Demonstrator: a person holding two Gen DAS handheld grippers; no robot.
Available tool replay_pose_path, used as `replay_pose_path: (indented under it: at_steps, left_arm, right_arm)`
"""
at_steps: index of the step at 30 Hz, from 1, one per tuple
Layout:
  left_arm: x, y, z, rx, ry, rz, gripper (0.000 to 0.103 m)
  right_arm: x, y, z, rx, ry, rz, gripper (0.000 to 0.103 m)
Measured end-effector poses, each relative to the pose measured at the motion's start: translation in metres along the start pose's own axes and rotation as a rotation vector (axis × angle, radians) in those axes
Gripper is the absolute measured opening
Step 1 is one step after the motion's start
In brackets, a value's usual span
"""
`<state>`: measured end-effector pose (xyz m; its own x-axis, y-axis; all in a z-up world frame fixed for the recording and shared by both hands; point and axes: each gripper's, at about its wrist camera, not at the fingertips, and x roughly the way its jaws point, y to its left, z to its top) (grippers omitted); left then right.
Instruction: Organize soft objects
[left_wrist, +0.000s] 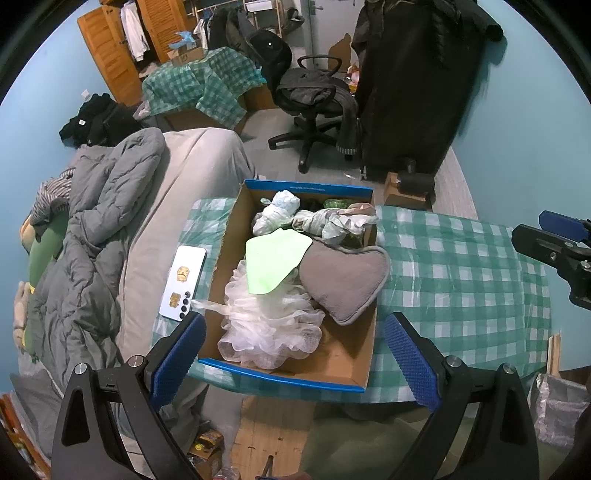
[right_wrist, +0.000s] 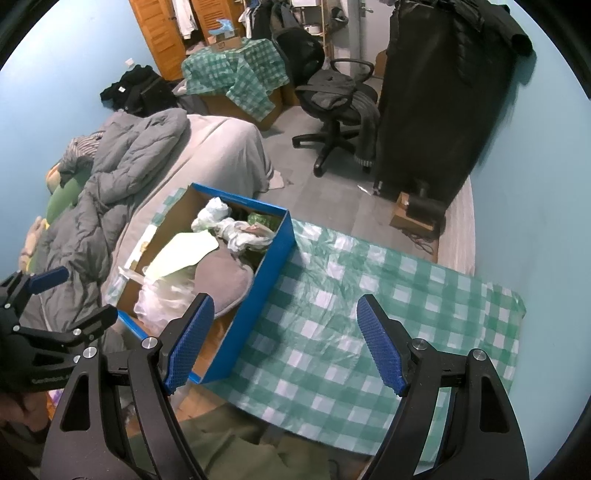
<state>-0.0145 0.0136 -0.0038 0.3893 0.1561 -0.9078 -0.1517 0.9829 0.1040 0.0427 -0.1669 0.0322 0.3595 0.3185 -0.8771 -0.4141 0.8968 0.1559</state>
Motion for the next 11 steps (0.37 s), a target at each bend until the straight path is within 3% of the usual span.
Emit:
replay_pose_path:
  at_steps: [11]
  left_arm:
    - [0.0000, -0.0108, 0.0011, 0.007, -0.007, -0.002, 0.098]
  right_arm:
    - [-0.0010, -0.0033, 0.0041, -0.001, -0.004, -0.011, 0.079]
